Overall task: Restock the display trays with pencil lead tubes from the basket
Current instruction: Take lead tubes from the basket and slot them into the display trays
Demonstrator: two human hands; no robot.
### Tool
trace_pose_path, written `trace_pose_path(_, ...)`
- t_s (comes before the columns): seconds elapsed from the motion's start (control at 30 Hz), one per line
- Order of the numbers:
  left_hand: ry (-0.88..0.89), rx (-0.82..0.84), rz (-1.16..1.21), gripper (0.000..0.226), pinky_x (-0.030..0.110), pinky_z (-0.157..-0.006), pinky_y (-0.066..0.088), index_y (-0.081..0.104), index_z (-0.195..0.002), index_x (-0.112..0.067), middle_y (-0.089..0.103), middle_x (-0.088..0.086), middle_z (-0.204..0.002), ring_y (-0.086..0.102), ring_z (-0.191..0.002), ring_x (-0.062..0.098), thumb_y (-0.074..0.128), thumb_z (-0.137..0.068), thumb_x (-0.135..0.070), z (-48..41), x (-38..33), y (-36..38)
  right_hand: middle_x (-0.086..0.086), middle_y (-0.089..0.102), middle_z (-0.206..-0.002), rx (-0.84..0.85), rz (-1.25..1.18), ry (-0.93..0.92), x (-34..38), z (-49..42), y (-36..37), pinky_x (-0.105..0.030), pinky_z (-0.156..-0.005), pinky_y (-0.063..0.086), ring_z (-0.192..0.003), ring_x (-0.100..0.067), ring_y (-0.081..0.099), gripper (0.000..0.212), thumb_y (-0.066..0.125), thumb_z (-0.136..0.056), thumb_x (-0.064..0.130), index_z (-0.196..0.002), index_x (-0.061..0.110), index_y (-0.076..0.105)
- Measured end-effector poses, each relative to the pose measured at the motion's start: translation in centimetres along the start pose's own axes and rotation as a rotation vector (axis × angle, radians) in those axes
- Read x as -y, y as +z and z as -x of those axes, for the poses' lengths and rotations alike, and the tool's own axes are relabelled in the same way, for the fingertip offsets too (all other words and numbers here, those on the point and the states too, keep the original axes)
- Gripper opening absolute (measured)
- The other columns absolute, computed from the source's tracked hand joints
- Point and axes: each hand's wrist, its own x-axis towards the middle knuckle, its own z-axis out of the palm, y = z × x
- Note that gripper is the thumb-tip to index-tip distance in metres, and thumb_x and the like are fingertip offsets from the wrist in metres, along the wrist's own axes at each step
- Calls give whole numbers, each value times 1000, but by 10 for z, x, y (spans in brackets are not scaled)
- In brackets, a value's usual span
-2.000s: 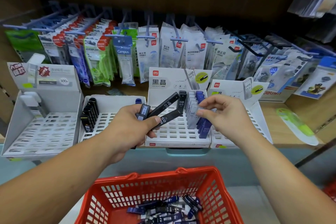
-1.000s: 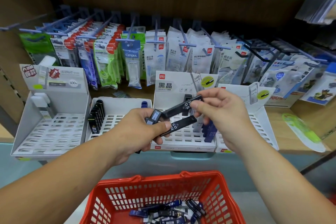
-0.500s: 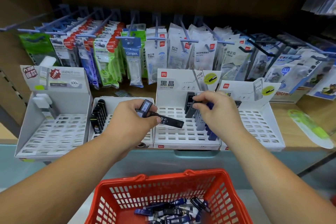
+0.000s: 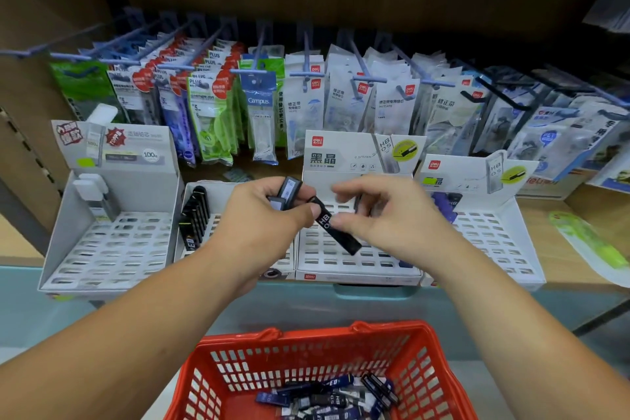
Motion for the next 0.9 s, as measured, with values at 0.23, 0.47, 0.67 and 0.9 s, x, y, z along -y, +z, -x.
trace_pose_path(0.23, -3, 44, 42, 11, 25, -40, 44, 70, -99, -12, 77, 15, -83, 73, -65, 17, 72, -96, -22, 4, -4, 1, -4, 58, -79, -87, -213, 32, 2, 4, -1, -21, -56, 49, -62, -27, 59, 48, 72, -89, -5, -106, 40, 68)
trace_pose_path(0.47, -177, 244, -228, 31, 22, -42, 27, 62, -93, -11, 45, 2, -55, 36, -47, 19, 68, -98, -41, 9, 8, -6, 17, 67, -76, -240, 32, 27, -17, 1, -14, -12, -69, 46, -66, 3, 59, 29, 79, -86, 6, -87, 34, 72)
trace_pose_path(0.67, -279, 328, -215, 16, 24, -45, 22, 66, -110, -7, 48, 5, -69, 39, -60, 18, 60, -99, -17, 5, 15, -3, 16, 71, -88, -263, 53, 86, -27, 3, -14, -32, -88, 54, -85, 0, 64, 36, 84, -81, 15, -79, 49, 72)
trace_pose_path(0.9, -216, 423, -274, 13, 21, -42, 24, 58, -115, -21, 78, 7, -88, 62, -56, 20, 57, -105, -30, 13, 10, -10, 18, 70, -79, -256, 21, 108, -33, 3, -14, -26, -70, 53, -59, 1, 62, 29, 80, -85, 12, -86, 40, 75)
